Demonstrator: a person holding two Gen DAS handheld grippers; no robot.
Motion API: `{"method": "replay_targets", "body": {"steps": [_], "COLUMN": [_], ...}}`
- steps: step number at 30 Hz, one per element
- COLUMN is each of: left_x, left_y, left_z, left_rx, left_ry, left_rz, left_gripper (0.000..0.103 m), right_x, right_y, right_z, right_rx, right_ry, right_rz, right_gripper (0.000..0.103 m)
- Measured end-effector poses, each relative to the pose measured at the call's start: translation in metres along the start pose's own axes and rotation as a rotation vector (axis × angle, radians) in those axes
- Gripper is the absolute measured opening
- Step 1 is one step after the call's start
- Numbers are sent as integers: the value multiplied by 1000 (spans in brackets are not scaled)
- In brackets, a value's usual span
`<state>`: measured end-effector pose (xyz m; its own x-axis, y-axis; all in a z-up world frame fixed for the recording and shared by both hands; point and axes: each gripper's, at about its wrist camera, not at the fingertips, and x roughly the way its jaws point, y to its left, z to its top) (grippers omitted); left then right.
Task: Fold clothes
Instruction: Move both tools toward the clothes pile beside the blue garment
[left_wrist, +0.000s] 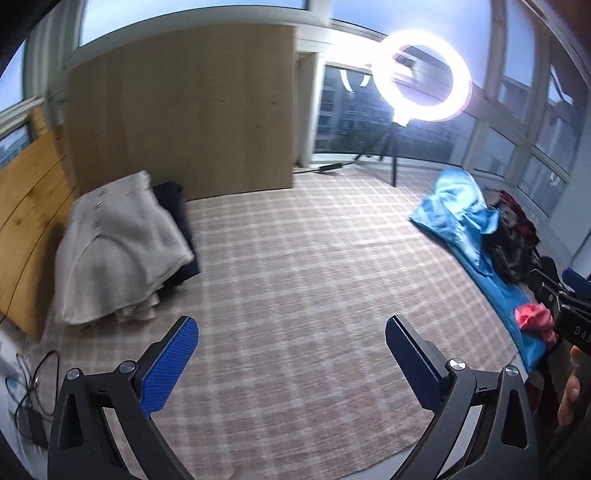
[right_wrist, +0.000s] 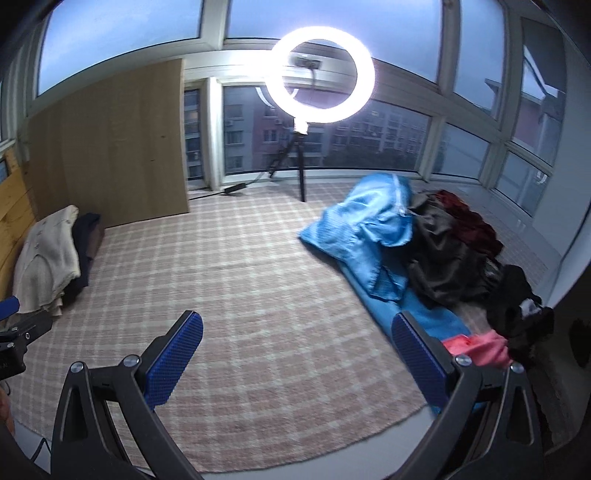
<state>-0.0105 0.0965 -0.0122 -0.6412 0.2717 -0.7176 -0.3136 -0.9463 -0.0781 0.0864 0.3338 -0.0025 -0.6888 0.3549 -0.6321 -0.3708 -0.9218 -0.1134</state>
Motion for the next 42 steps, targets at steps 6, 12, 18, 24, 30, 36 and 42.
{"method": "replay_targets", "body": {"steps": [6,12,18,24,30,36,42], "left_x": [16,29,50,78,92,103,124], "left_y": [-25,-67,-101,-138,-189,-230,-266], "left_z": [9,14,20,19,24,41,55], "left_rx": [27,103,65,65,127,172,188], "left_ry": [37,68,125,194,206,213,243], "left_rz": [-55,-105,-133,-94,-105,-152,-154], "left_gripper": [102,102,102,102,102,102,102], "right_x": [0,6,20,42,60,69,81], "right_y": [-34,-70,-121,-180,-237,-285,-335], "right_z": [-2,-4,-5,-7,-5,-7,-9], "right_rx": [33,72,130,194,277,301,275], "right_ry": [5,2,14,36,17,-40,-31], "right_rz": [-57,-95,-110,-121,-83,-70,-108], "right_gripper": [103,103,103,103,103,103,103]}}
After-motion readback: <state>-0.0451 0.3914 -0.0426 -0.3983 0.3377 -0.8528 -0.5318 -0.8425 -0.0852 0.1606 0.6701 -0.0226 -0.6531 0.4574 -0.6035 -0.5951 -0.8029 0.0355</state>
